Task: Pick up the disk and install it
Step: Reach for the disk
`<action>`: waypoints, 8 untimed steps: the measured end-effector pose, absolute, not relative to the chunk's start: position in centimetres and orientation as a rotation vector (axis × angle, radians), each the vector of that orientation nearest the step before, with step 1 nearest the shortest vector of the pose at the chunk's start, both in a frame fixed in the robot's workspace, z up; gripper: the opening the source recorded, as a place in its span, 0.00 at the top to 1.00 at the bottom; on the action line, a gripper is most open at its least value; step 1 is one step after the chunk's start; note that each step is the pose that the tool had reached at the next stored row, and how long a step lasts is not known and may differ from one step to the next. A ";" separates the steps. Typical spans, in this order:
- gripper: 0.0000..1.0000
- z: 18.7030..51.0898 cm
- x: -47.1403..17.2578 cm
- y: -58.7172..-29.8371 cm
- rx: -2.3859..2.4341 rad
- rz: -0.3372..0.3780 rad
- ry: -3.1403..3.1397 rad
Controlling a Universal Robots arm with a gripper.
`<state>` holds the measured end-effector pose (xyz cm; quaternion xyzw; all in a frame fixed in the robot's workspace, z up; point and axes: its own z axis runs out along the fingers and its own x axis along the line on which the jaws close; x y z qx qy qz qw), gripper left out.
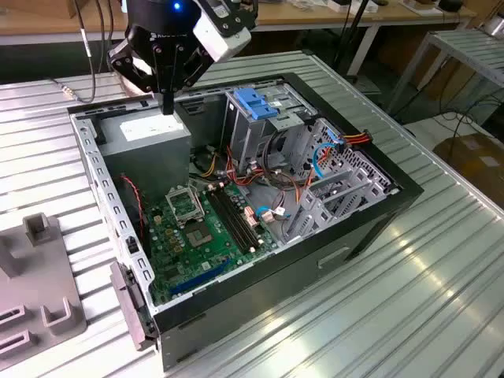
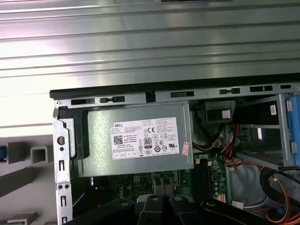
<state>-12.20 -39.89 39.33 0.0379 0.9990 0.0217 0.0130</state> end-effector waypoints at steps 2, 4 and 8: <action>0.90 39.3 -12.3 -39.9 0.118 0.068 3.112; 0.90 39.3 -12.4 -39.9 0.118 0.068 3.113; 0.90 39.3 -12.5 -39.9 0.118 0.068 3.113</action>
